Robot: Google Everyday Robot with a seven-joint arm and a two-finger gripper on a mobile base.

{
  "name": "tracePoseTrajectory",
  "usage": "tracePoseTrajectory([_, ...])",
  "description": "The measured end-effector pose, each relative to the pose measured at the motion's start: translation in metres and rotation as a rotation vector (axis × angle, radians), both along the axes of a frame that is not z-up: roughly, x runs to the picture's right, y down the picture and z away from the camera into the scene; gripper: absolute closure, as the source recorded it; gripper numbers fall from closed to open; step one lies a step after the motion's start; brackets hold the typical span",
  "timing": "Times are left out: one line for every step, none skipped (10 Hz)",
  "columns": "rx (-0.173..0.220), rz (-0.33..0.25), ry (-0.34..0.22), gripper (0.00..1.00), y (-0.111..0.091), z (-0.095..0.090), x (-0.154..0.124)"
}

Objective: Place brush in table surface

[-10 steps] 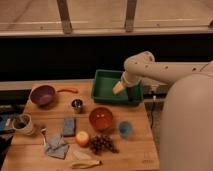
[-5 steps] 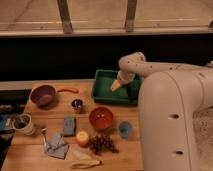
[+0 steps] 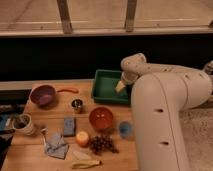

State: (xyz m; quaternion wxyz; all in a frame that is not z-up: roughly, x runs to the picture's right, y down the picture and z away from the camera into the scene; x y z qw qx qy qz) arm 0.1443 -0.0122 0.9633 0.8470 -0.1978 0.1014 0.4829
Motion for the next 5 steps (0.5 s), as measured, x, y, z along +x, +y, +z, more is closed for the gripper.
tracePoseTrajectory([-0.015,-0.002,-0.005,0.2,0.004,0.009,0.0])
tracePoseTrajectory([-0.024,0.004,-0.011,0.2,0.007,0.017,-0.003])
tracePoseTrajectory([-0.025,0.017,-0.019,0.25,0.006,0.021,-0.007])
tracePoseTrajectory([-0.021,0.026,-0.025,0.33,0.004,0.022,-0.008])
tracePoseTrajectory([-0.015,0.038,-0.033,0.44,0.002,0.021,-0.009])
